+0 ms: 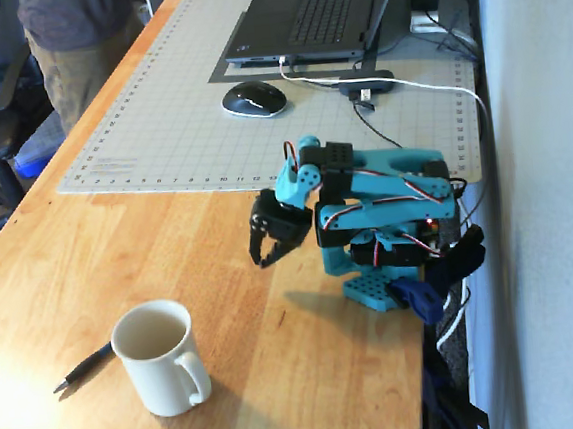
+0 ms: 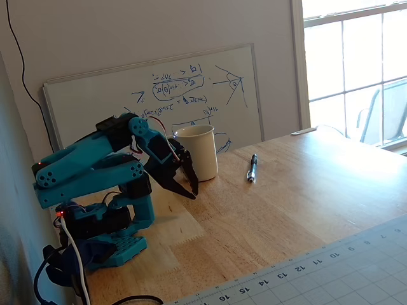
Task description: Grasp a pen and put it in a mug.
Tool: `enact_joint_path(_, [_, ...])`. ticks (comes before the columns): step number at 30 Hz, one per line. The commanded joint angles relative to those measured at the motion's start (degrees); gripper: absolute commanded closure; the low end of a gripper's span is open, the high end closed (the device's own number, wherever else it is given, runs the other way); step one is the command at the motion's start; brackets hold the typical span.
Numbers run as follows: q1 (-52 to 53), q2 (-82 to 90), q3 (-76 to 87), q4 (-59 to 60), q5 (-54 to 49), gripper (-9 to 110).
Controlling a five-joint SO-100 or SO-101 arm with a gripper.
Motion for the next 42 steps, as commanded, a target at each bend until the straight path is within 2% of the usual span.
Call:
enact_joint_path(1, [-0.18,-9.40,-13.97,-0.09,10.72,101])
enact_joint_path(14, [-0.35,-48.78,-42.10,-13.01,33.22,83])
enact_joint_path(27, [-1.85,-88.15,-74.18,-17.05,57.66,81])
enact_joint_path(36, [-7.29,-106.70,-92.55,-17.05,65.74,81])
enact_joint_path(42, [-11.16,-114.17,-97.12,-17.05,66.36,81])
